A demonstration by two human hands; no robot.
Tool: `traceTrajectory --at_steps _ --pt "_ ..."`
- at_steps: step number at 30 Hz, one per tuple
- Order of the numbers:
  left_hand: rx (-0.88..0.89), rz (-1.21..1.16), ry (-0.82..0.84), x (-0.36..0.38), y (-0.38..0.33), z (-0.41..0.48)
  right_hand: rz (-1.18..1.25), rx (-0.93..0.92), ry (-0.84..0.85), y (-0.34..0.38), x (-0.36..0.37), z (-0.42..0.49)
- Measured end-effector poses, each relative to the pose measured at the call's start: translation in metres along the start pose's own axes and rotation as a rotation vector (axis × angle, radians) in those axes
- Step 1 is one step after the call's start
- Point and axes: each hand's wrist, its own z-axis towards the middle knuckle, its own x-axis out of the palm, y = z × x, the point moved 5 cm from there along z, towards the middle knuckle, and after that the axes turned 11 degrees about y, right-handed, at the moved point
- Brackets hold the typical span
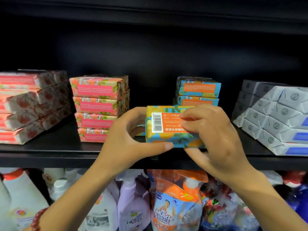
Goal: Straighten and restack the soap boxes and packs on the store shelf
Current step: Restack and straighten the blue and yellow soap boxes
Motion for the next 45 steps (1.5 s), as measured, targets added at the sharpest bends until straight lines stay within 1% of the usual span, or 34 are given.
traceTrajectory --at_steps 2,4,7,10,13,15,16,19,21,23,25,29,33,36,38,40,42,45 --pt "0.068 0.098 -0.032 -0.003 -0.004 -0.001 0.102 0.078 0.082 -0.006 -0.002 0.001" --pt "0.151 0.195 -0.051 -0.005 -0.009 -0.002 0.239 0.214 0.12 -0.015 -0.007 0.002" --pt "0.256 0.237 -0.061 -0.005 -0.013 -0.002 0.385 0.373 0.184 -0.025 -0.01 0.005" --pt "0.304 0.229 -0.059 -0.003 -0.012 -0.001 0.418 0.377 0.233 -0.026 -0.007 0.011" --pt "0.321 0.29 -0.049 -0.003 -0.008 -0.002 0.439 0.368 0.197 -0.024 -0.007 0.014" --pt "0.262 0.318 -0.028 -0.006 -0.003 -0.003 0.402 0.34 0.121 -0.019 -0.007 0.013" --pt "0.211 0.3 -0.006 -0.008 0.001 -0.004 0.344 0.315 0.067 -0.016 -0.007 0.012" --pt "0.022 0.065 0.058 -0.009 0.008 -0.006 0.104 0.207 -0.078 -0.006 -0.004 0.009" --pt "-0.087 -0.069 0.047 -0.009 0.012 -0.005 0.011 0.152 -0.136 0.0 0.0 0.007" --pt "-0.128 -0.067 0.041 -0.009 0.012 -0.003 -0.035 0.112 -0.171 0.004 0.005 0.006" --pt "-0.12 -0.021 0.017 -0.01 0.009 -0.002 -0.051 0.117 -0.168 0.006 0.01 0.004" --pt "-0.121 0.051 -0.071 -0.014 0.01 -0.006 0.024 0.197 -0.058 -0.002 0.02 -0.006" --pt "-0.162 0.156 -0.24 -0.021 0.018 -0.015 0.111 0.241 0.034 -0.002 0.024 -0.026" --pt "-0.174 0.213 -0.322 -0.022 0.023 -0.02 0.164 0.293 0.114 0.0 0.033 -0.042" --pt "-0.174 0.305 -0.351 -0.019 0.023 -0.02 0.141 0.312 0.217 0.002 0.044 -0.047" --pt "-0.17 0.409 -0.37 -0.015 0.023 -0.019 0.059 0.318 0.307 0.003 0.055 -0.049" --pt "-0.151 0.462 -0.375 -0.011 0.021 -0.016 0.011 0.322 0.335 0.003 0.059 -0.048" --pt "-0.135 0.475 -0.374 -0.006 0.021 -0.011 0.009 0.337 0.358 0.003 0.058 -0.046"
